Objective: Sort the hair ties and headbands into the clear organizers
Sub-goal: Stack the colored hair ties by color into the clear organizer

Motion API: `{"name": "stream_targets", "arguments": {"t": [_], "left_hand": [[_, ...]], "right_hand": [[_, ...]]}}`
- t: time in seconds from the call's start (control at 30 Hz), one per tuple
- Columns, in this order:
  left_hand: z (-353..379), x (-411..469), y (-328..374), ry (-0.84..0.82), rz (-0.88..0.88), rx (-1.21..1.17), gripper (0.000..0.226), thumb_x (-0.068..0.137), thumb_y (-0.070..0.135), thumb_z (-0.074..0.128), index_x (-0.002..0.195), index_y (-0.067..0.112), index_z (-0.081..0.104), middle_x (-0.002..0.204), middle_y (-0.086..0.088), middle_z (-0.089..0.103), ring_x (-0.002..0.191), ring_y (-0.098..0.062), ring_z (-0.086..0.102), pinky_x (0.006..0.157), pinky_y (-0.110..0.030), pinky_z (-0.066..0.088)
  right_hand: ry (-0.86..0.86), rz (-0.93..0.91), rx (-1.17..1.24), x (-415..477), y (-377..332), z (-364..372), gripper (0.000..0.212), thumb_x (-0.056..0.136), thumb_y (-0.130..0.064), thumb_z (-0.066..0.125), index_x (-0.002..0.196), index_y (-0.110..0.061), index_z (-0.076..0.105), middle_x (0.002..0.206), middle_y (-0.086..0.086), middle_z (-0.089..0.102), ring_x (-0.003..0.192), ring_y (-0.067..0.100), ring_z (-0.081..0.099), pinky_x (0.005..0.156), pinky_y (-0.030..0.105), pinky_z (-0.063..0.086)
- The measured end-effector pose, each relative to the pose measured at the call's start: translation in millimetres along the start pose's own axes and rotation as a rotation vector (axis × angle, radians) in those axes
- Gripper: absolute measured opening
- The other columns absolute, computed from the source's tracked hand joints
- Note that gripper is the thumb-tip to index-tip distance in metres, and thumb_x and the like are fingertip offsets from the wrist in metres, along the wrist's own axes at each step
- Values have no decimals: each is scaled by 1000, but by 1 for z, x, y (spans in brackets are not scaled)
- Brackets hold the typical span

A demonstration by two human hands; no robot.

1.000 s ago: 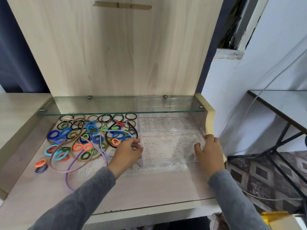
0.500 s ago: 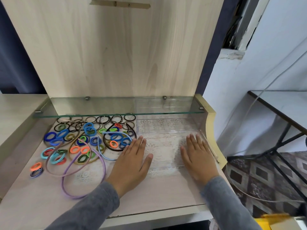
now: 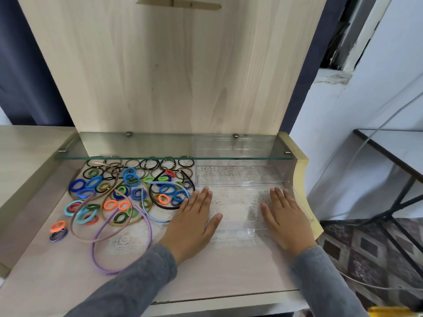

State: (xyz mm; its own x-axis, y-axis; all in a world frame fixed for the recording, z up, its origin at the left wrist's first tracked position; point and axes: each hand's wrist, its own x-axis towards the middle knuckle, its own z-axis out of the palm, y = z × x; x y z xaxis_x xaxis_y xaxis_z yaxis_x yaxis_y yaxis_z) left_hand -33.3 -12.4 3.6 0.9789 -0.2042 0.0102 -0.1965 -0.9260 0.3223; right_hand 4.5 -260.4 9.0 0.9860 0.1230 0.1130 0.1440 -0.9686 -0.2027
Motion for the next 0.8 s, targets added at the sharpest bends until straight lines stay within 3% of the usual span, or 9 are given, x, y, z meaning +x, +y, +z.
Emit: {"name": "stream_targets", "arguments": {"t": [0.13, 0.27, 0.43, 0.53, 0.6, 0.7, 0.8], "left_hand": [[-5, 8, -3, -59, 7, -36, 69, 103, 55, 16, 159, 21, -7, 165, 8, -17, 151, -10, -15, 124, -33, -5], [-4, 8, -9, -58, 18, -61, 69, 103, 57, 16, 159, 23, -6, 164, 10, -17, 151, -9, -14, 125, -35, -3], [-9, -3, -17, 21, 35, -102, 64, 103, 57, 16, 158, 30, -4, 164, 12, -16, 150, -6, -16, 124, -32, -6], [-17, -18, -29, 101, 22, -64, 60, 104, 54, 21, 158, 33, 9, 165, 13, -3, 152, -7, -5, 123, -31, -4], [-22, -29, -40, 199, 24, 1, 60, 99, 53, 26, 154, 31, 27, 163, 8, 19, 151, -14, 16, 121, -34, 10], [-29, -41, -57, 297, 10, 48, 48, 91, 48, 39, 132, 28, 51, 137, 5, 49, 126, -17, 49, 105, -36, 41], [-36, -52, -73, 382, 20, 37, 27, 86, 46, 45, 103, 27, 55, 106, 9, 50, 92, -11, 51, 77, -29, 47]], "right_hand": [[-31, -4, 28, 9, 2, -2, 85, 87, -65, 4, 154, -12, 13, 162, 3, 10, 149, 17, 0, 118, 26, -2], [-61, 13, 61, 12, 0, -4, 64, 101, -47, 25, 154, -14, 13, 162, 1, 10, 149, 16, 3, 119, 27, 1], [24, -17, 128, 11, -7, -12, 52, 101, -34, 35, 147, -10, 34, 151, 8, 39, 142, 25, 29, 118, 36, 20], [133, -70, 212, 11, -22, -17, 40, 100, -26, 42, 134, -8, 52, 135, 11, 56, 129, 27, 45, 108, 35, 32], [182, -149, 258, 13, -38, -15, 34, 98, -23, 48, 127, -8, 58, 125, 9, 61, 118, 26, 52, 99, 30, 38], [250, -282, 300, 16, -68, -13, 21, 92, -15, 60, 112, -10, 65, 106, 3, 65, 100, 20, 58, 86, 20, 38], [271, -432, 339, 20, -104, -10, 11, 87, -10, 63, 98, -11, 64, 90, -1, 62, 86, 15, 55, 77, 23, 45]]}}
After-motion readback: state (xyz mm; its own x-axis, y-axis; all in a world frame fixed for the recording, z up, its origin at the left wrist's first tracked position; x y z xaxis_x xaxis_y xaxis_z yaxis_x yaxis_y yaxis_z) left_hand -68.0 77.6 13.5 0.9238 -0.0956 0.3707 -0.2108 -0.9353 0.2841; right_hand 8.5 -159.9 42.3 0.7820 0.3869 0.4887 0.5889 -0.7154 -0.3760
